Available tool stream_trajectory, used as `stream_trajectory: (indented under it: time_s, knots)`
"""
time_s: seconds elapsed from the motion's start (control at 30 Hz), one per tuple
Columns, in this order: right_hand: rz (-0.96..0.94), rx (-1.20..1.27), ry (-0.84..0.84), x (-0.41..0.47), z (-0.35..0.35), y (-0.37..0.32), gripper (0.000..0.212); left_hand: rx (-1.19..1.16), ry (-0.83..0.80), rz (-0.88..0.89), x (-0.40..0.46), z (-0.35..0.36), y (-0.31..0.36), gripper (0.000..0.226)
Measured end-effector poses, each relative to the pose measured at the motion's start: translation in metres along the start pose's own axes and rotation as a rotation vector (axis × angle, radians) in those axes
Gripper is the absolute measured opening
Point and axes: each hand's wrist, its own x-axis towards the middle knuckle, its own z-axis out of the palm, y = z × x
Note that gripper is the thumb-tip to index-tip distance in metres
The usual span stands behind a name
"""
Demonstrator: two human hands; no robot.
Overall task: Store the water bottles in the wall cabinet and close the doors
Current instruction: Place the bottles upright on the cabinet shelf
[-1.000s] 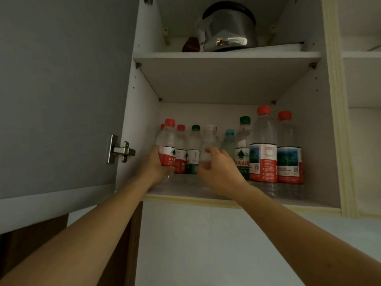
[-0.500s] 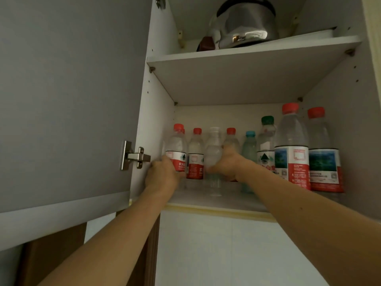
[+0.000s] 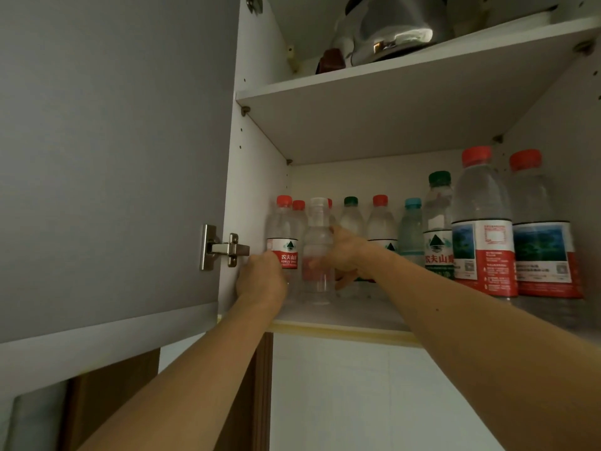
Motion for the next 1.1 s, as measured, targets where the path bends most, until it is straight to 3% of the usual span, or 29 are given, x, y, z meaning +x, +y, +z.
stream_trajectory:
  time_s: [0.2,0.6,0.7,0.8,0.93,1.1]
  knots:
    - [-0.018,0.042,-0.013,0.007,0.006,0.0,0.09,-0.079,0.014,-0.037,0.001,0.001,-0.002,0.048]
    - [-0.043,0.0,0.069,0.003,0.01,0.014,0.082,-0.208,0.012,-0.057,-0.004,-0.005,0.0,0.05]
    - [-0.1,-0.091,0.173,-0.015,0.002,0.012,0.08,-0.266,0.044,-0.029,-0.012,-0.013,0.003,0.049]
    - [-0.209,-0.153,0.3,-0.046,-0.012,0.013,0.061,-0.31,0.06,0.041,-0.024,-0.022,0.013,0.039]
    - [-0.406,-0.261,0.505,-0.097,-0.032,0.018,0.037,-0.447,-0.005,0.216,-0.041,-0.037,0.039,0.031]
    - [-0.557,-0.397,0.729,-0.145,-0.061,0.023,0.03,-0.694,-0.08,0.324,-0.056,-0.048,0.082,0.018]
